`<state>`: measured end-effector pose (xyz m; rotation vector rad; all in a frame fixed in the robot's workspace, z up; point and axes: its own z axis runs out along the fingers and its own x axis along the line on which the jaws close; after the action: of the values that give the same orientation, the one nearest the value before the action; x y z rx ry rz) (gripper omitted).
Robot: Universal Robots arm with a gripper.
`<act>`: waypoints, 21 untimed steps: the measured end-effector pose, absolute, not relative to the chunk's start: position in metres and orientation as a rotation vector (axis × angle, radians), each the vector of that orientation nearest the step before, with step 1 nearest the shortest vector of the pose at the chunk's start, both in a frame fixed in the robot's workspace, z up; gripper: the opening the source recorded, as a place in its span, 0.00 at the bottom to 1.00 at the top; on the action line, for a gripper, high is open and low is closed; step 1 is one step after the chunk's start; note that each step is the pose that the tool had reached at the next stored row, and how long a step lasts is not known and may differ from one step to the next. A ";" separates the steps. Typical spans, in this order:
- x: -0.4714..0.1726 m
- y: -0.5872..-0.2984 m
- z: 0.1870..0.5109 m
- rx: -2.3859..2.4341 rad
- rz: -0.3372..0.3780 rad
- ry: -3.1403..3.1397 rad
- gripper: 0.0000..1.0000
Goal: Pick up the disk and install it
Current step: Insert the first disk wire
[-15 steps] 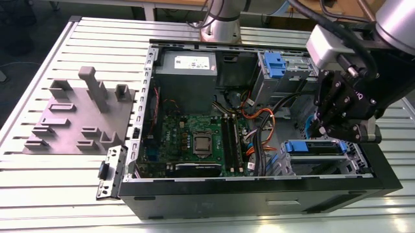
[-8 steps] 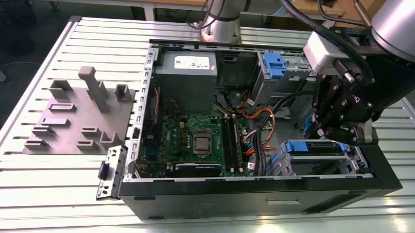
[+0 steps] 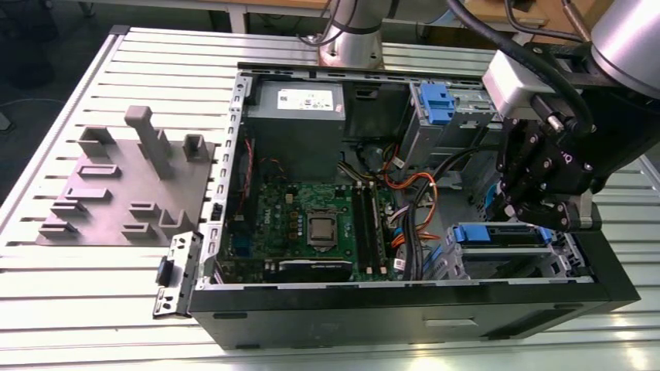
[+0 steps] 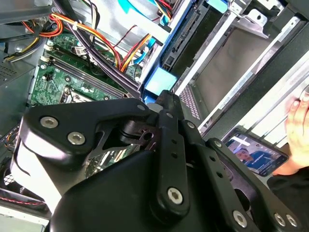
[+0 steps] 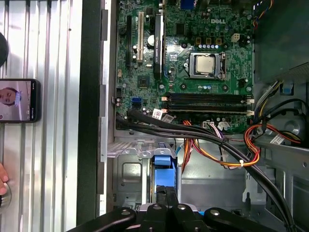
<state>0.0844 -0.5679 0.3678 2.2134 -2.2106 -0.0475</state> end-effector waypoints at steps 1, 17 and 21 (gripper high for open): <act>0.084 -0.568 0.368 2.213 -0.047 -2.210 0.11; 0.106 -0.568 0.367 2.214 -0.048 -2.210 0.11; 0.106 -0.568 0.367 2.213 -0.047 -2.210 0.11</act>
<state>0.1062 -0.5679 0.3672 2.2133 -2.2105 -0.0473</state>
